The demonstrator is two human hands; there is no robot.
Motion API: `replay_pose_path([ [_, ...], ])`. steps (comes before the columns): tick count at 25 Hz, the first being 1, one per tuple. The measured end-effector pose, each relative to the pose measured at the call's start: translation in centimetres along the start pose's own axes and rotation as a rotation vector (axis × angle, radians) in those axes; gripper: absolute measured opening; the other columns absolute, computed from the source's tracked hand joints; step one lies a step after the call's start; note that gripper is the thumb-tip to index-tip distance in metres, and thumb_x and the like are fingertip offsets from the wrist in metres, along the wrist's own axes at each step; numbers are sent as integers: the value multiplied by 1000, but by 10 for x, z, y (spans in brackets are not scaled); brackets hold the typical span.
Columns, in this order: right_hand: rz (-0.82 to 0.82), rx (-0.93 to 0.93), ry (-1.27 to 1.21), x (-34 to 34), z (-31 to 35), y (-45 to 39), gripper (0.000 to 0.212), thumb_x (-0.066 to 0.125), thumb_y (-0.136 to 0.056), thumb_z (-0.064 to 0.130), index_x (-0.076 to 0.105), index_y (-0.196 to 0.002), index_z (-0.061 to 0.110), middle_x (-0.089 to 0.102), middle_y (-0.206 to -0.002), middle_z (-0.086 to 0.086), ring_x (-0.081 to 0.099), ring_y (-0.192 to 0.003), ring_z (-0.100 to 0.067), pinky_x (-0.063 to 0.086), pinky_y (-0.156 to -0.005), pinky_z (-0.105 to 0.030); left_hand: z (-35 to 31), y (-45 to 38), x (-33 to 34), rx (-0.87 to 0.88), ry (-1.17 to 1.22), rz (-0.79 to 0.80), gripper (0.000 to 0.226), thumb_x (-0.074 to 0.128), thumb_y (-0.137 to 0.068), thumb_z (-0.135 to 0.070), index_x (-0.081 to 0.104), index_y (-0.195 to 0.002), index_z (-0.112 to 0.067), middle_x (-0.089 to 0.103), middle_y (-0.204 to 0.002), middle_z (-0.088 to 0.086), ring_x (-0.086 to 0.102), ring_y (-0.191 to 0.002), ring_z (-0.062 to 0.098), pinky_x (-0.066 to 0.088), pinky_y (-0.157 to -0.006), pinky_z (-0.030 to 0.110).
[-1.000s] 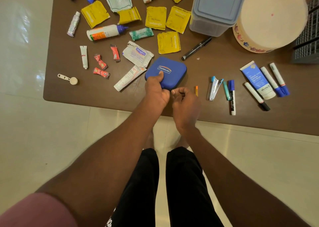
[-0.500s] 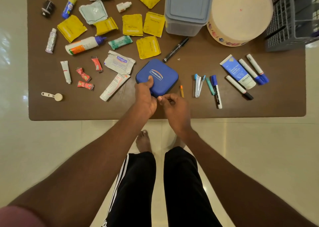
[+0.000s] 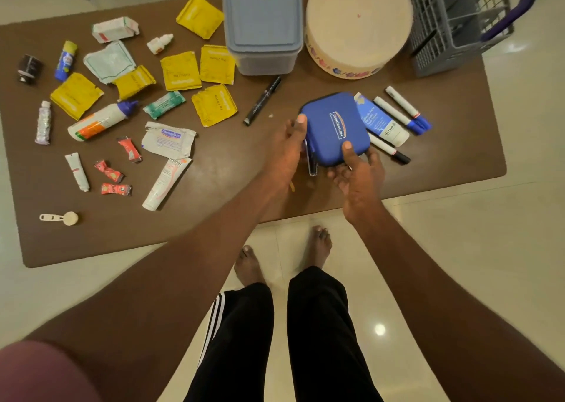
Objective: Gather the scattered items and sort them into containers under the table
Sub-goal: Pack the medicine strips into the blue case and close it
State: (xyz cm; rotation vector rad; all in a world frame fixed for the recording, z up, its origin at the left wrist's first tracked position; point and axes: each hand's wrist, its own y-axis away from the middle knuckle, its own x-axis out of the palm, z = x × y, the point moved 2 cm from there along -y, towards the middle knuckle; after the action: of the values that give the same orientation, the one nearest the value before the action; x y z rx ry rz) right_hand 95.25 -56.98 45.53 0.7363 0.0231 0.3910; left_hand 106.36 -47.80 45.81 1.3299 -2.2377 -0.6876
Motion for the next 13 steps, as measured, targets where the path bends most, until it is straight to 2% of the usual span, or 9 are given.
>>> replay_pose_path([
  [3, -143, -101, -107, -48, 25, -27, 45, 71, -97, 20, 52, -137, 14, 70, -124, -14, 72, -87, -29, 57, -58, -32, 8, -15, 42, 108, -371, -31, 38, 52, -105, -39, 64, -124, -9, 69, -119, 12, 65, -111, 24, 50, -97, 36],
  [6, -331, -174, -138, -99, 50, -59, 44, 70, -97, 20, 52, -137, 13, 69, -125, -13, 67, -80, -29, 53, -54, -30, 19, -29, 83, 323, -601, -1, 33, 57, -102, -29, 65, -129, -11, 63, -124, 8, 61, -114, 24, 47, -101, 36],
  [10, -560, -146, -171, -149, 83, -105, 47, 71, -95, 19, 53, -139, 13, 70, -122, -6, 75, -96, -32, 56, -53, -29, 25, -37, 126, 587, -1001, 56, 34, 58, -96, -29, 64, -127, -17, 60, -124, 7, 56, -114, 29, 47, -96, 43],
  [13, -588, -135, -173, -169, 98, -136, 48, 66, -99, 18, 49, -143, 14, 67, -129, -5, 72, -107, -32, 58, -56, -26, 20, -45, 154, 686, -1216, 111, 35, 62, -96, -26, 63, -130, -22, 58, -128, 6, 52, -120, 28, 42, -98, 38],
])
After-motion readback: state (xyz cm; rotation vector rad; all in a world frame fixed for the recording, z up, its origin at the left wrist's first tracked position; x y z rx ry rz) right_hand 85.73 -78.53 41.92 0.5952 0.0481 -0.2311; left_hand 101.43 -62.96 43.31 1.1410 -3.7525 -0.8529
